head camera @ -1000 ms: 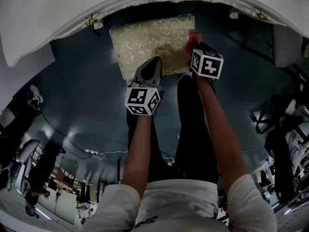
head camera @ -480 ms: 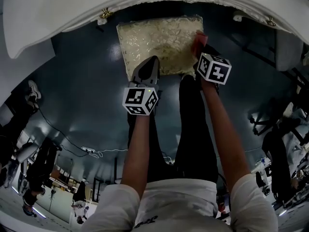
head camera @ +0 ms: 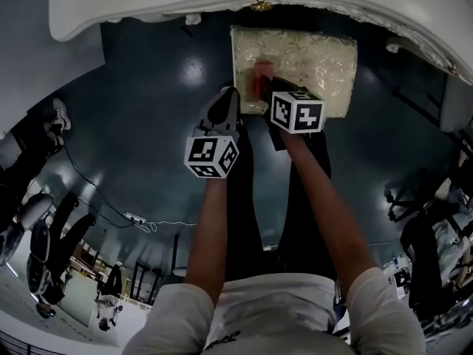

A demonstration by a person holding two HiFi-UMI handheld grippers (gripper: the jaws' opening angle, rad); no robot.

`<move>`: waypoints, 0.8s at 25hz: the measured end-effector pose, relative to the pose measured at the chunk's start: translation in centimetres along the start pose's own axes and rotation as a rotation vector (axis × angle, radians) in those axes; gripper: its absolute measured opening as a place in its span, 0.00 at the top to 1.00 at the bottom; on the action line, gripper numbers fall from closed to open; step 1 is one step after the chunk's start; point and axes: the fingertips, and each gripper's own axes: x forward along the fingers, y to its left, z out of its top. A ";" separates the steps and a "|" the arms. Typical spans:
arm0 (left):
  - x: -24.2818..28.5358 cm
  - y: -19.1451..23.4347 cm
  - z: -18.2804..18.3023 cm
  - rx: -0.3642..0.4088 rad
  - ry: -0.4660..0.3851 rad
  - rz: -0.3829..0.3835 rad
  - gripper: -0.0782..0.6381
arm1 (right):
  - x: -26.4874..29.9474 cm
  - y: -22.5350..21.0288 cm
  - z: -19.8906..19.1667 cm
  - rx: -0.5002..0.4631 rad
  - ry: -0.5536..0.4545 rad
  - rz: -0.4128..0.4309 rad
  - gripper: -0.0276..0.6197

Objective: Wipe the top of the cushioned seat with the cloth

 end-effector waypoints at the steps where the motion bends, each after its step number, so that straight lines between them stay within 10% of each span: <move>1: -0.7 1.0 0.3 -0.001 -0.003 0.011 0.87 | 1.2 1.6 -0.3 -0.013 0.024 0.019 0.92; 8: -3.5 5.3 0.5 0.010 0.008 0.056 0.87 | 7.7 5.4 -3.6 -0.119 0.192 -0.067 0.92; 20: -1.2 2.2 -1.0 -0.006 0.019 0.025 0.87 | 5.5 3.0 -2.0 -0.119 0.157 -0.063 0.92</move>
